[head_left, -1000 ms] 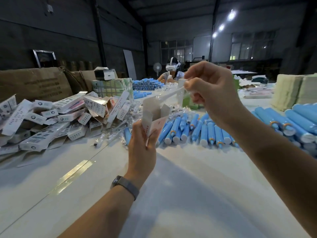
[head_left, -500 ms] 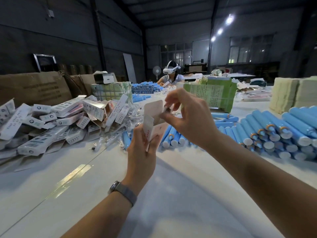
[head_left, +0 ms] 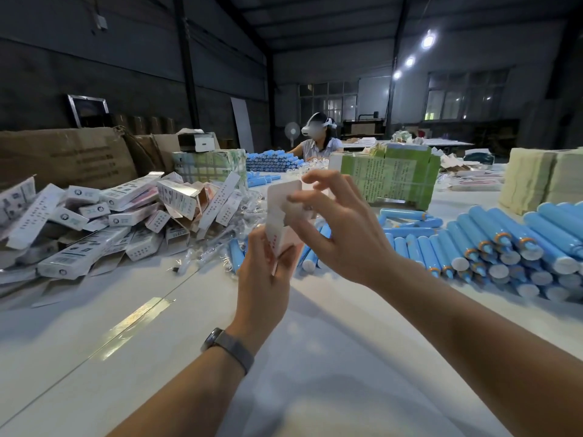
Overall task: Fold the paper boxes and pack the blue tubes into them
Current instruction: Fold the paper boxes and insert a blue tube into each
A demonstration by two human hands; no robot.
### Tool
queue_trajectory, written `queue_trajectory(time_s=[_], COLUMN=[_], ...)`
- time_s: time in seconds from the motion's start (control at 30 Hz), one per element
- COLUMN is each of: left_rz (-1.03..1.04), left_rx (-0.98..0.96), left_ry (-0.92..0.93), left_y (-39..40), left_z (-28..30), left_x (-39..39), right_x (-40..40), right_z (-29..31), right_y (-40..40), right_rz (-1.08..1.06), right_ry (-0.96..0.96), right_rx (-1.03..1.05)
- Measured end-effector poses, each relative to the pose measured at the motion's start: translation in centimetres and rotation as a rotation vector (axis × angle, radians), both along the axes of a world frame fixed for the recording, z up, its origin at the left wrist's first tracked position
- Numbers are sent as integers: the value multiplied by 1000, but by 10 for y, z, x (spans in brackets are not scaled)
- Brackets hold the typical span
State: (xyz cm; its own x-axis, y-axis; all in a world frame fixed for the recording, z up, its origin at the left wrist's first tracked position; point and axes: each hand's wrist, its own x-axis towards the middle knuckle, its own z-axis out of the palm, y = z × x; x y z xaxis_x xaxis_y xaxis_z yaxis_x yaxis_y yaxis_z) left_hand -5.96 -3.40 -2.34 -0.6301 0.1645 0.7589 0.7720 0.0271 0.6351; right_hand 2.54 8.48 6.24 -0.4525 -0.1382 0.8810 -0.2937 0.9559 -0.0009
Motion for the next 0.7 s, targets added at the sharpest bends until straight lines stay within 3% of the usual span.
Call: queue_trajectory(time_s=[0.3,0.5,0.7], left_rz=[-64,-178,-212], left_rx=[47,66,70], left_ry=[-13,-65,65], left_y=[0,-3,-8], left_z=[2,9,19], left_x=[2,9,14], right_x=[-4,-6,-5], right_z=[-6,-7,-9], right_y=[9,10,9], right_rz=[-38,334,432], right_ry=[35,-307,-280], right_rx=[53,-437,-523])
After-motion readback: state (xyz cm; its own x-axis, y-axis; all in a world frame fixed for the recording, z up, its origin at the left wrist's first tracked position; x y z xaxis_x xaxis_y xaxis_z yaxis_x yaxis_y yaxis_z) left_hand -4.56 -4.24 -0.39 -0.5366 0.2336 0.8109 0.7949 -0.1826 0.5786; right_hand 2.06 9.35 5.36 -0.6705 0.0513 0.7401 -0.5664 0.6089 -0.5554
